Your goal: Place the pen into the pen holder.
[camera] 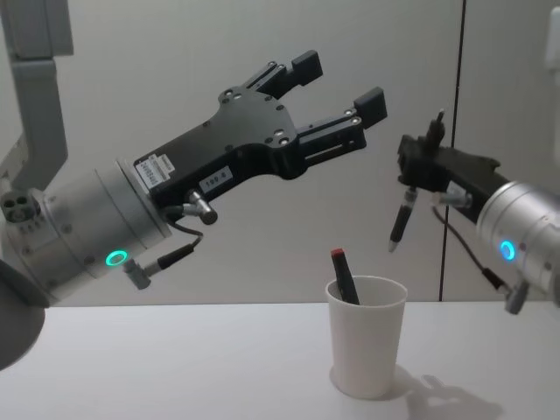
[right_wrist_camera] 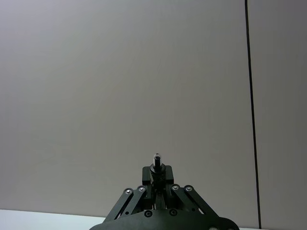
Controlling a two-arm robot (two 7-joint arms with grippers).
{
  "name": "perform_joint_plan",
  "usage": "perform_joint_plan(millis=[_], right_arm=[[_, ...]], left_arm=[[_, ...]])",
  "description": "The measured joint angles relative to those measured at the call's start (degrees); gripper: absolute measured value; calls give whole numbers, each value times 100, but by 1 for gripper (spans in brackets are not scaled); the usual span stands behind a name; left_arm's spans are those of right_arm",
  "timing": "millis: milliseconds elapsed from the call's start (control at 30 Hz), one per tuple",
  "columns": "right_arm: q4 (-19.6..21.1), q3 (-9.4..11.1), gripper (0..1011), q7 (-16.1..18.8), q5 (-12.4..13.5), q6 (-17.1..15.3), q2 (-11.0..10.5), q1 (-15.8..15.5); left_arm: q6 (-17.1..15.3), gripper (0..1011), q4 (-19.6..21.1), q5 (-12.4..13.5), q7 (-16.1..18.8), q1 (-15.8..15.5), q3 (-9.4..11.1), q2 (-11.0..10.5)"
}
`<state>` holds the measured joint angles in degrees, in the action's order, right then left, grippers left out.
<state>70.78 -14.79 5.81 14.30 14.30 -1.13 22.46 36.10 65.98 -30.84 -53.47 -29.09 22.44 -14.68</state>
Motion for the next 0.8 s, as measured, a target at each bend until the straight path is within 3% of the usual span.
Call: perform_joint_plan(millis=[533,800], right_arm=[[-922,-52,138,-85,-278,294,211,425],[-1300,-56,389,-98,-351,388,289,603]], left_arm=[[0,1003,0,0,0,0,0,0],[0,1003,0,0,0,0,0,0]])
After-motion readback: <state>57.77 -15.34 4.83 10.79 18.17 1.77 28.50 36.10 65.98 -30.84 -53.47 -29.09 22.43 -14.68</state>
